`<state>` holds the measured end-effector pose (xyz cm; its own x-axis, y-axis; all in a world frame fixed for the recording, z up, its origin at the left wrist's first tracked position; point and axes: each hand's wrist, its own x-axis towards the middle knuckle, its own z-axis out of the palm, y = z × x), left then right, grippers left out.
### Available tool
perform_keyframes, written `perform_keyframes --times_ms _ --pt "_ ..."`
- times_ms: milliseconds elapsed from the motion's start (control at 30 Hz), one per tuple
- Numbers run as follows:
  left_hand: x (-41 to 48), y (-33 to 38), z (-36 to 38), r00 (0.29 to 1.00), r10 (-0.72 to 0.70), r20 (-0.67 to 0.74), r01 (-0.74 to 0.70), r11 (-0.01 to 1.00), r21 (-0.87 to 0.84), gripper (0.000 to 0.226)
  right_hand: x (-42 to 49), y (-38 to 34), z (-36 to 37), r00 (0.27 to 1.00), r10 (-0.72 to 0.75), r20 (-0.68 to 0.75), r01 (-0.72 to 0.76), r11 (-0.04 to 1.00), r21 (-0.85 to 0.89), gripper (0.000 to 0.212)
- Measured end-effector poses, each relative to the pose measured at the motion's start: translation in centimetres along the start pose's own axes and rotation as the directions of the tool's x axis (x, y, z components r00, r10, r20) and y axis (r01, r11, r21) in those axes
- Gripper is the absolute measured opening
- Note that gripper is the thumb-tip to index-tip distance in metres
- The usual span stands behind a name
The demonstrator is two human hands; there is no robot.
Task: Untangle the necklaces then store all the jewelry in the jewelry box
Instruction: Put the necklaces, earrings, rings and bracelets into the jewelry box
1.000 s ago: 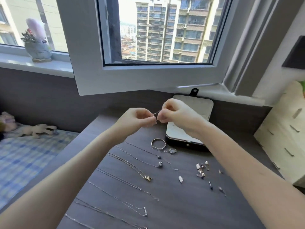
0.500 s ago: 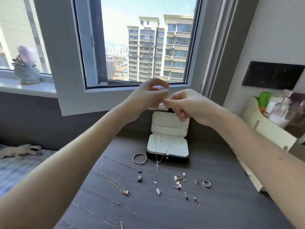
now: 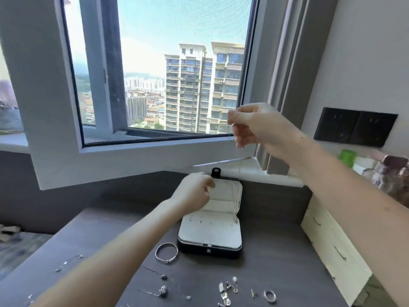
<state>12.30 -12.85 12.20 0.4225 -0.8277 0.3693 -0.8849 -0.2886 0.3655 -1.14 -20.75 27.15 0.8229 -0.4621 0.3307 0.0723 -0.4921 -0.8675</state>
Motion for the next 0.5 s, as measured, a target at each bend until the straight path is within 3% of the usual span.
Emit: perform_keyframes --times_ms 200,500 --pt "1.4 -2.9 4.7 0.996 0.022 0.081 -0.052 0.921 0.387 0.047 4.2 3.0 -0.3 0.993 0.036 -0.113 -0.04 0.998 -0.039 0.019" --pt "2.3 -4.7 6.6 0.991 0.022 0.134 -0.08 0.893 0.443 0.036 9.5 6.3 0.5 0.958 0.12 -0.261 -0.071 0.98 0.187 0.021"
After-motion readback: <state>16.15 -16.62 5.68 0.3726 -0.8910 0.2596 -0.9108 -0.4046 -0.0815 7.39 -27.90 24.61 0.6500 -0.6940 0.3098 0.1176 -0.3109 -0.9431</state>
